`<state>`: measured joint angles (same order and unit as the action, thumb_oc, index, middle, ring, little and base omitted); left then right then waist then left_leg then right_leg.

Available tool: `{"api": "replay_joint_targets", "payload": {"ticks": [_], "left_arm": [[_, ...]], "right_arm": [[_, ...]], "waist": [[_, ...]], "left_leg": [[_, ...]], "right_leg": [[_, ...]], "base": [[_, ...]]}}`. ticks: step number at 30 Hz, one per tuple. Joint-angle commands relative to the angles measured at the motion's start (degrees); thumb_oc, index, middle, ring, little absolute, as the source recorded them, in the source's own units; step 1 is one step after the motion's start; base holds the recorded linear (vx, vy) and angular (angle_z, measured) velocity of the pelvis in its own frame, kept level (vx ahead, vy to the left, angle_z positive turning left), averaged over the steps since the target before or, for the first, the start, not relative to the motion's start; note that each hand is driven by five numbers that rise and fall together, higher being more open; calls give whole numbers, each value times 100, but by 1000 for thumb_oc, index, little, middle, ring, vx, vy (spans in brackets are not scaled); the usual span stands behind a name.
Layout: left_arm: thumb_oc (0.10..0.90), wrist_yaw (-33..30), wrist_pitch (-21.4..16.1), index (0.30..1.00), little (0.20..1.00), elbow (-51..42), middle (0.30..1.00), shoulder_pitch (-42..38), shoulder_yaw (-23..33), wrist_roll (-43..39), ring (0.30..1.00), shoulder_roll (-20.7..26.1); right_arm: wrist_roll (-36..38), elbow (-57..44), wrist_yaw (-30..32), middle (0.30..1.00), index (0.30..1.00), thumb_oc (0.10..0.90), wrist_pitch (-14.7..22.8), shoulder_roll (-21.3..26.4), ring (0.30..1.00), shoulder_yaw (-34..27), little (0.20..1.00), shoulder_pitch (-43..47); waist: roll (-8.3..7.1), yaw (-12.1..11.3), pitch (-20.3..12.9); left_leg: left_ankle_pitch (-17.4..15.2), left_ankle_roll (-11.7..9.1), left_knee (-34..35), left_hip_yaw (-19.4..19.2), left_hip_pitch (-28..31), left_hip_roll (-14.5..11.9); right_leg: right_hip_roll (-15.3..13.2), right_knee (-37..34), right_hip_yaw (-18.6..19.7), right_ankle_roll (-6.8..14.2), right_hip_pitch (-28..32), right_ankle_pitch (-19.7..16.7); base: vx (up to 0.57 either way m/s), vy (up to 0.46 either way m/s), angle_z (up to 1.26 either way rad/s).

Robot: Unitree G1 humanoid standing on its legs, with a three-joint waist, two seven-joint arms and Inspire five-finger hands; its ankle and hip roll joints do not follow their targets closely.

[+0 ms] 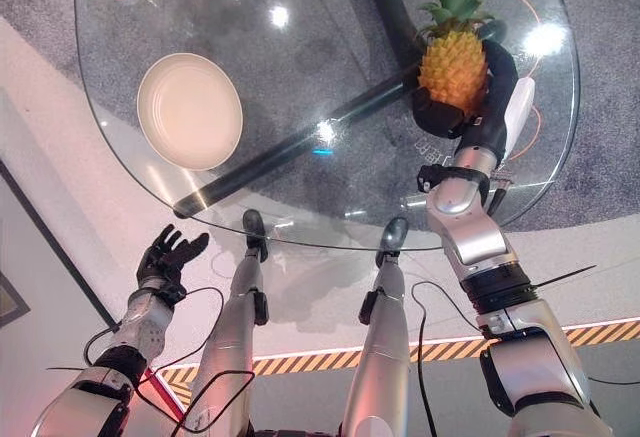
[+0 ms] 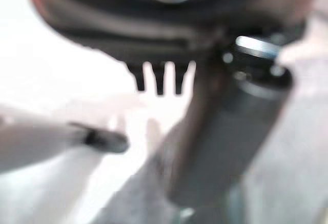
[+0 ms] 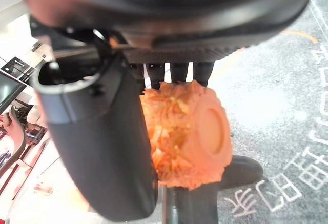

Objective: Pick up the fruit to the plate

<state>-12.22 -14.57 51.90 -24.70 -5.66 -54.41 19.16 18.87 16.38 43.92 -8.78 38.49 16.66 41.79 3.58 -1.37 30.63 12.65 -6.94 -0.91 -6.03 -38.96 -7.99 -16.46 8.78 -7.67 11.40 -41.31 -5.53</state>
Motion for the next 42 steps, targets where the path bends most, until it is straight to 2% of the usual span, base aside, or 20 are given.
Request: {"api": "replay_joint_targets", "payload": {"ticks": [1, 6, 14, 19, 24, 29, 33, 39, 42], "left_arm": [[800, -724, -795, 900, 900, -92, 900, 148, 400, -564, 900, 339], [800, -1218, -1343, 900, 900, -598, 900, -156, 706, -538, 900, 485], [800, -1557, -1748, 900, 900, -1147, 900, -525, 979, -570, 900, 689], [800, -1729, -2177, 900, 900, -1595, 900, -784, 1068, -471, 900, 781], [800, -1735, -2431, 900, 900, -2098, 900, -925, 1127, -293, 900, 756], [800, -1699, -2562, 900, 900, -2919, 900, -919, 1093, 206, 900, 448], [800, -1599, -2499, 900, 900, -3540, 900, -835, 974, 693, 900, 389], [800, -794, -2172, 900, 900, -4168, 900, -877, 792, 530, 900, 379], [800, -532, -2140, 900, 900, -4301, 900, -877, 729, 430, 900, 385]], "right_arm": [[-555, -403, 190, 300, 300, 100, 263, 304, 300, -300, 200, 71], [-788, -657, 245, 300, 300, 100, 231, 243, 300, -346, 200, 19], [-1000, -963, 221, 300, 300, 100, 221, 120, 300, -459, 200, -110], [-1326, -1050, 200, 300, 300, 100, 418, 62, 300, -420, 200, -110], [-1822, -1216, 297, 300, 300, 100, 543, -11, 300, -462, 200, -107], [-2499, -1418, 472, 300, 300, 100, 609, -56, 300, -559, 200, -90], [-2859, -1521, 535, 300, 300, 100, 639, -96, 300, -644, 200, -133], [-3485, -1606, 428, 300, 300, 100, 754, -9, 300, -609, 200, -16], [-3556, -1641, 381, 300, 300, 100, 818, 25, 300, -580, 200, 25]], "waist": [[-34, -37, -84], [-79, -22, -84], [-69, 17, -84], [-90, 18, -84], [-98, 0, -84], [-121, -53, -84], [-157, -96, -84], [-184, -119, -84], [-183, -117, -84]], "left_leg": [[-371, -25, -234, 193, 162, 40], [-366, -42, -208, 173, 223, 21], [-365, -50, -207, 160, 233, 18], [-372, -62, -186, 145, 238, -7], [-395, -64, -213, 154, 223, -1], [-378, -44, -196, 183, 167, 1], [-442, -40, -214, 225, 192, 16], [-429, -25, -239, 257, 173, 16], [-422, -23, -228, 256, 176, 16]], "right_leg": [[-62, 205, -389, 54, -124, -327], [-73, 201, -403, 55, -60, -312], [-64, 231, -368, 48, -60, -281], [-69, 214, -379, 40, -33, -256], [-92, 223, -409, 58, -17, -246], [-103, 169, -447, 69, 6, -280], [-99, 169, -493, 98, 82, -241], [-115, 126, -532, 121, 127, -287], [-117, 100, -539, 132, 140, -308]], "base": [[-2, 0, 4], [-1, 0, 1], [0, 0, 0], [0, 0, 0], [0, 0, 0], [-2, -18, 0], [-2, -70, 1], [6, -26, 2], [-2, -6, 3]]}}
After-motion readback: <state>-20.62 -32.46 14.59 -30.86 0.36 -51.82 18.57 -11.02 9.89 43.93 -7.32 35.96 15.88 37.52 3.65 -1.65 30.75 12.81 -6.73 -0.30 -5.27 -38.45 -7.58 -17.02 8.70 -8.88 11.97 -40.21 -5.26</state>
